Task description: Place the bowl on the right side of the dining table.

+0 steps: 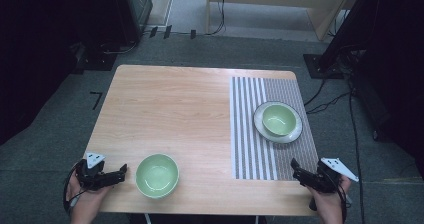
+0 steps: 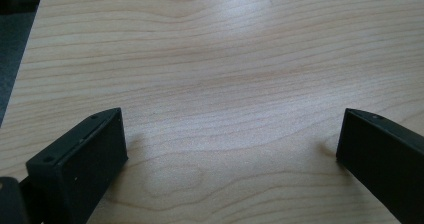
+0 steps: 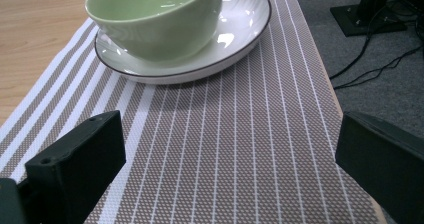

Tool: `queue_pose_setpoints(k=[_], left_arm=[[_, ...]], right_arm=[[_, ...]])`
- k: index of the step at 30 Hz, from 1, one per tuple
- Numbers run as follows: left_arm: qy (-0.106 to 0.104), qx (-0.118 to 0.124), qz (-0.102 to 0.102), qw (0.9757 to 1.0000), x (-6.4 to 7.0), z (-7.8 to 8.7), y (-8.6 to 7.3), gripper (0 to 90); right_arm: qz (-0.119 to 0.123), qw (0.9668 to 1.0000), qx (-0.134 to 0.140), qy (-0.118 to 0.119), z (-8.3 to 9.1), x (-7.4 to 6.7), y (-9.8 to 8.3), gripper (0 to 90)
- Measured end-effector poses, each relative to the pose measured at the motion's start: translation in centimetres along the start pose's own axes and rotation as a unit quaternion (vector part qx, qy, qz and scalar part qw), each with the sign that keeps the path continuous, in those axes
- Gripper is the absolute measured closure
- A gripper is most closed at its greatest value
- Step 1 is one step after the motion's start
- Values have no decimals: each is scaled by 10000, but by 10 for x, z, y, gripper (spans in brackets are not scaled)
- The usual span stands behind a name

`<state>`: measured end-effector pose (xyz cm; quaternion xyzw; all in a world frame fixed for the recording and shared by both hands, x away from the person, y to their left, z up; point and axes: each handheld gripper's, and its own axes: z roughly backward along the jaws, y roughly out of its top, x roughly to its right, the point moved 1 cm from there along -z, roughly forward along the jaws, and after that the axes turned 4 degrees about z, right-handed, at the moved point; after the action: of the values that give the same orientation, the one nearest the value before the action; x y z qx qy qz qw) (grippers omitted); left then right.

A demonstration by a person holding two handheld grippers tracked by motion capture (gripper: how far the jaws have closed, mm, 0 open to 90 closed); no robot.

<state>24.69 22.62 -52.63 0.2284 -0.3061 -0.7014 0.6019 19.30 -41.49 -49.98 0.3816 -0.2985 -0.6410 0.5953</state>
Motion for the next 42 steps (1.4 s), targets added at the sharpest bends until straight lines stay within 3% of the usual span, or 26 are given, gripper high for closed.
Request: queue_pose_setpoints(k=[11, 18, 23, 42], left_arm=[[0, -1, 1, 10000, 0, 0, 0, 0], [-4, -6, -7, 10000, 0, 0, 0, 0], [-3, -5, -7, 10000, 0, 0, 0, 0], [-3, -5, -7, 10000, 0, 0, 0, 0]], right_arm=[[27, 9998, -179, -91, 3, 8, -12, 0], [170, 9992, -303, -188, 0, 9, -16, 0], [394, 9975, -503, -306, -4, 8, -21, 0], [686, 9922, -969, -386, -14, 5, -29, 0]])
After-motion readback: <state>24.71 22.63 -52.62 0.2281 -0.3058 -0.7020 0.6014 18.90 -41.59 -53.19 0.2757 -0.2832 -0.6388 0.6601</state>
